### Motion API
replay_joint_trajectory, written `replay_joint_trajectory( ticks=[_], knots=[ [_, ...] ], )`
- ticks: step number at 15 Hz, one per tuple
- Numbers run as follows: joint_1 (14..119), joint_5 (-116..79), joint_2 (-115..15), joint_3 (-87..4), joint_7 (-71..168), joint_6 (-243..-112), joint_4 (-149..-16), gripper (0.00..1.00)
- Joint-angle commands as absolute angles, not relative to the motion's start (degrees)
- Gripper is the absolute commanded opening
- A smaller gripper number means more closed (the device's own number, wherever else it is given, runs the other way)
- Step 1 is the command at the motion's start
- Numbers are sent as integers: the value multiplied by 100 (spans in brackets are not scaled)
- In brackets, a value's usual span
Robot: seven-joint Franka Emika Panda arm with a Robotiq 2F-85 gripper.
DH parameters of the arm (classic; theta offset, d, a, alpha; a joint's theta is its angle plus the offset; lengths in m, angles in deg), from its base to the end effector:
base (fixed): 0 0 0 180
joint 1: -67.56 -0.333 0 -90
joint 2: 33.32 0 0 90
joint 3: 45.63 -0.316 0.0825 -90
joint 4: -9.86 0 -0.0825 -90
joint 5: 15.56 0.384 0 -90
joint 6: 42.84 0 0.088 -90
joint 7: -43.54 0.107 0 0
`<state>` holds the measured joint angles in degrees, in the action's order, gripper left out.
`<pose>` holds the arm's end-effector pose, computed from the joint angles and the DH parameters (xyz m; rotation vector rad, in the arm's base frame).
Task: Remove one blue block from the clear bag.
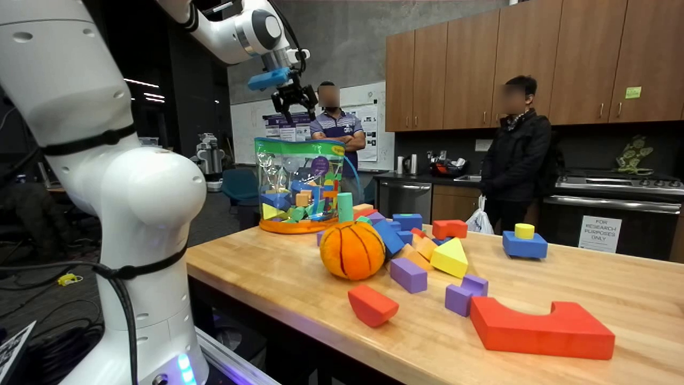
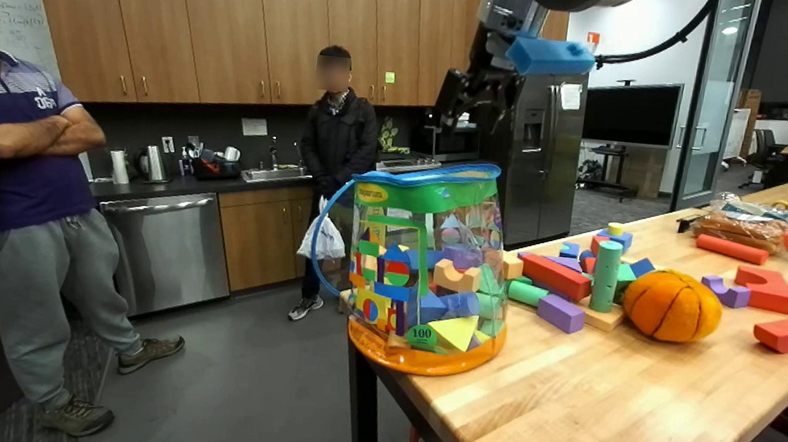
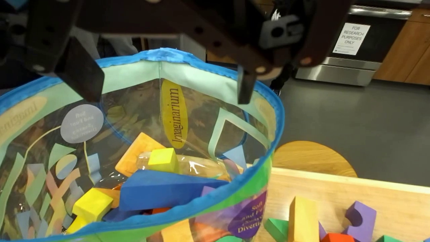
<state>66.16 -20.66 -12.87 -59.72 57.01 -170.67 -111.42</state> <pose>0.4682 0.1435 0.6059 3.0002 0.1179 0.7441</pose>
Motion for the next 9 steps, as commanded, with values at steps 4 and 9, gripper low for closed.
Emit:
replay_joint_trajectory(
  ticks=[4, 9],
  knots=[
    [6489, -2163, -1668, -5881, 5732, -16807, -10785, 100],
    [6377, -2445, -2400, -6025, 5814, -15821, -9712, 100]
  ],
)
